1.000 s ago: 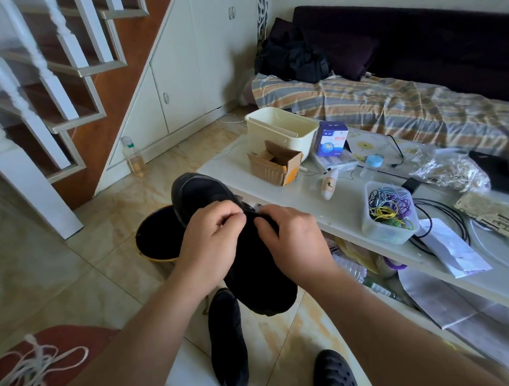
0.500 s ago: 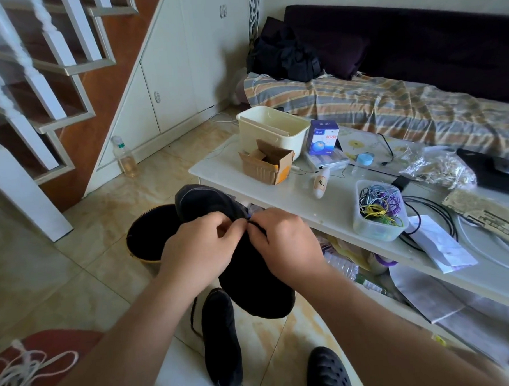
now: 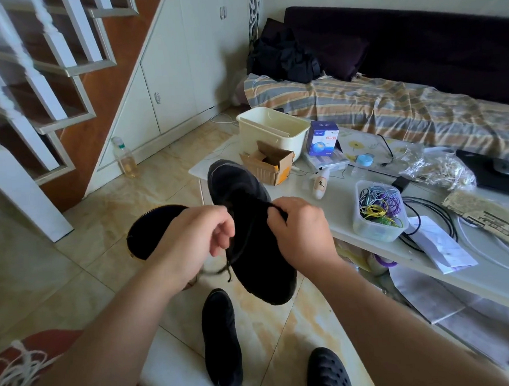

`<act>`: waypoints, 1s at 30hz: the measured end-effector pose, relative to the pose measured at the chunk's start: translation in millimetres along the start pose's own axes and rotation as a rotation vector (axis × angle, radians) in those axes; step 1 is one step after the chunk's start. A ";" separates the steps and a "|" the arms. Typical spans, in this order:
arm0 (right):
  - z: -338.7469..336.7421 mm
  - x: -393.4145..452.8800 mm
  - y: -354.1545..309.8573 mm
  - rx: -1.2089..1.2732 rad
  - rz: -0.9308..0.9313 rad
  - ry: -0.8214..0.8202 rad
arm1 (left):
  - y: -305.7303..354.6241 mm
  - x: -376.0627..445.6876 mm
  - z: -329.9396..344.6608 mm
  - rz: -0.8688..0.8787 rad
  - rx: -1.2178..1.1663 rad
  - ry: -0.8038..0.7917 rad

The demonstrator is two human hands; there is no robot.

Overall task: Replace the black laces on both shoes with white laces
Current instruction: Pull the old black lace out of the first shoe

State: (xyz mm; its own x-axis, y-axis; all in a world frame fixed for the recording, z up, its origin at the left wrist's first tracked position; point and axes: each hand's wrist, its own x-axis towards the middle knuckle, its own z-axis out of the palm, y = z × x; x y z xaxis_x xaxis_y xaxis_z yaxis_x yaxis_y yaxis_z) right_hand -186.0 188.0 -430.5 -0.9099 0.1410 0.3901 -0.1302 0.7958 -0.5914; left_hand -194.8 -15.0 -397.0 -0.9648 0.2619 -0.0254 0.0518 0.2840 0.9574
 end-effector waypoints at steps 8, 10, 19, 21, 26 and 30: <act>12.6 -10.4 -16.7 -0.036 -0.191 0.010 | -2.6 1.3 22.1 0.097 0.488 0.180; 15.2 -11.6 -17.8 -0.047 -0.193 -0.001 | -4.7 0.9 22.9 0.129 0.486 0.193; 8.2 0.5 11.0 0.032 0.111 0.051 | 0.2 -6.6 0.9 0.195 -0.402 -0.462; 6.8 -0.6 8.6 0.017 0.075 0.062 | -6.6 -1.0 -0.1 -0.010 -0.270 -0.414; 6.9 -2.5 -0.3 0.027 -0.014 0.127 | -5.9 -1.8 20.0 0.079 0.413 0.194; 12.2 -10.1 -13.4 0.027 -0.142 0.066 | -7.2 2.9 26.6 0.262 0.609 0.303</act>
State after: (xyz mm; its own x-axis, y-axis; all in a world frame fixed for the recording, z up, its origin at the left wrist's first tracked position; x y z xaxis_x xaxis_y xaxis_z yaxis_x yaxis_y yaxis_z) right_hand -179.9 168.8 -435.2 -0.8538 0.0671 0.5162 -0.2672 0.7946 -0.5452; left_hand -191.1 8.2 -411.6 -0.9256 0.1497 0.3477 0.3399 0.7332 0.5890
